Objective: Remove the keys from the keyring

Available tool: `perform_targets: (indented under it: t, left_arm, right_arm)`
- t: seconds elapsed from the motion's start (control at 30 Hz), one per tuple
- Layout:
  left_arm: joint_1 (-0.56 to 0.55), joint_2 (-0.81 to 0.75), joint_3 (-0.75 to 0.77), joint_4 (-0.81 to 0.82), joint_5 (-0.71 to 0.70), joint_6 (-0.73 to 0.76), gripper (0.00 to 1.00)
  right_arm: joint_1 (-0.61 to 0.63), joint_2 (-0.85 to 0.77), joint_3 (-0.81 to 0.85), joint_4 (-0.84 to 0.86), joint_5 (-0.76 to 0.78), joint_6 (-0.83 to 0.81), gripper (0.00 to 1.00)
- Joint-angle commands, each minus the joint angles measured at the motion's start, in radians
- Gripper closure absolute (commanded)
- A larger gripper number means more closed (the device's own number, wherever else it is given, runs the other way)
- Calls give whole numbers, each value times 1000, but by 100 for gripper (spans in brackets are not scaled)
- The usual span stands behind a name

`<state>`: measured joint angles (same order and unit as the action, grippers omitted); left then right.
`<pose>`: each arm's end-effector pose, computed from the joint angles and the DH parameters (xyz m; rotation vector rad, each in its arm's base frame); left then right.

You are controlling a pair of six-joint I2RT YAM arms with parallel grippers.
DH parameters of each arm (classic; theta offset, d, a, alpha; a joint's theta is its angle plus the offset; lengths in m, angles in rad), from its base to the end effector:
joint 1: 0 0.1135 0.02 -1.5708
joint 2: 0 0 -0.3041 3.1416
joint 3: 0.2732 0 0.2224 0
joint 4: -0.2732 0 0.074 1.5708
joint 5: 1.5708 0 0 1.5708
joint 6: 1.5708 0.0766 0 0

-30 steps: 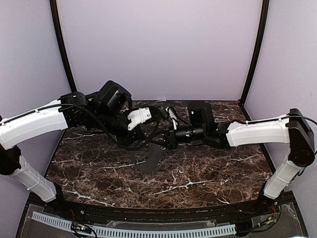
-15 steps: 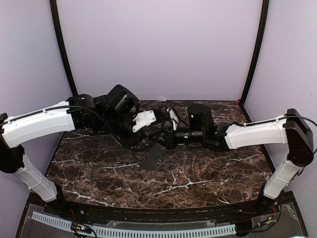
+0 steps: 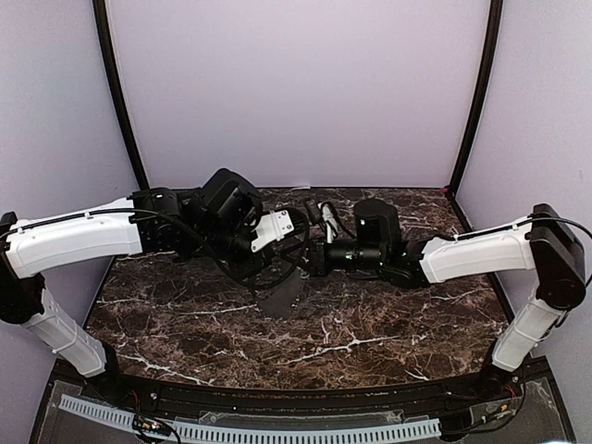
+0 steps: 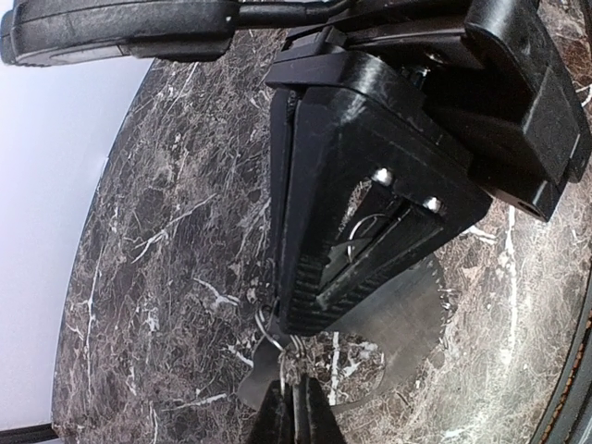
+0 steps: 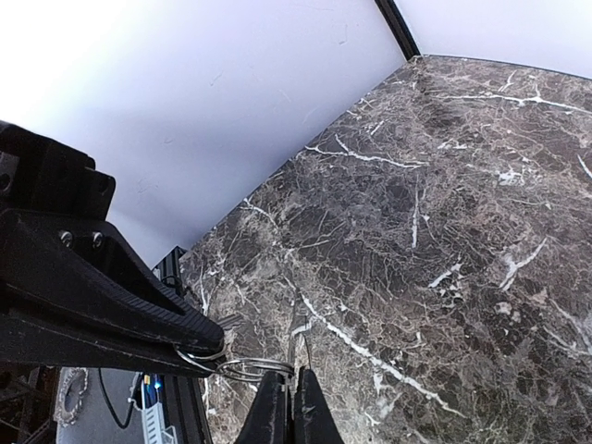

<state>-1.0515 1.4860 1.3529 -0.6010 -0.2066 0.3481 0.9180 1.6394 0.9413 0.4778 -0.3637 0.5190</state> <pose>0.1750 -0.2744 0.3478 1.3922 1.8171 -0.1277 0.2125 0.3228 0.2934 -0.6746 1.8732 1.3110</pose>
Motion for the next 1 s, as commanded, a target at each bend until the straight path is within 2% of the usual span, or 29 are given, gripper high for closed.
perform_targets:
  t: [0.0,0.17,0.43,0.53,0.73,0.97]
  left_arm:
    - [-25,-72,-45,2,31,-7,100]
    - [-24,-67,-71,36,-16,-14,100]
    - [-25,-83,-103,73,39,-21,94]
    - [-25,-92,-112,73,57,-26,85]
    - [-25,-114,-130,67,102,-49,74]
    - [-25,-225,-169,138,175,-131,50]
  right_arm:
    - [-39,2,-10,95,94,63,100]
    - [-39,1,-4,130,49,86,100]
    - [-38,-17,-6,136,29,95,100]
    - [-39,-19,-8,136,34,94,100]
    - [-39,-21,-11,140,26,92,100]
    - [-39,-32,2,102,7,37,100]
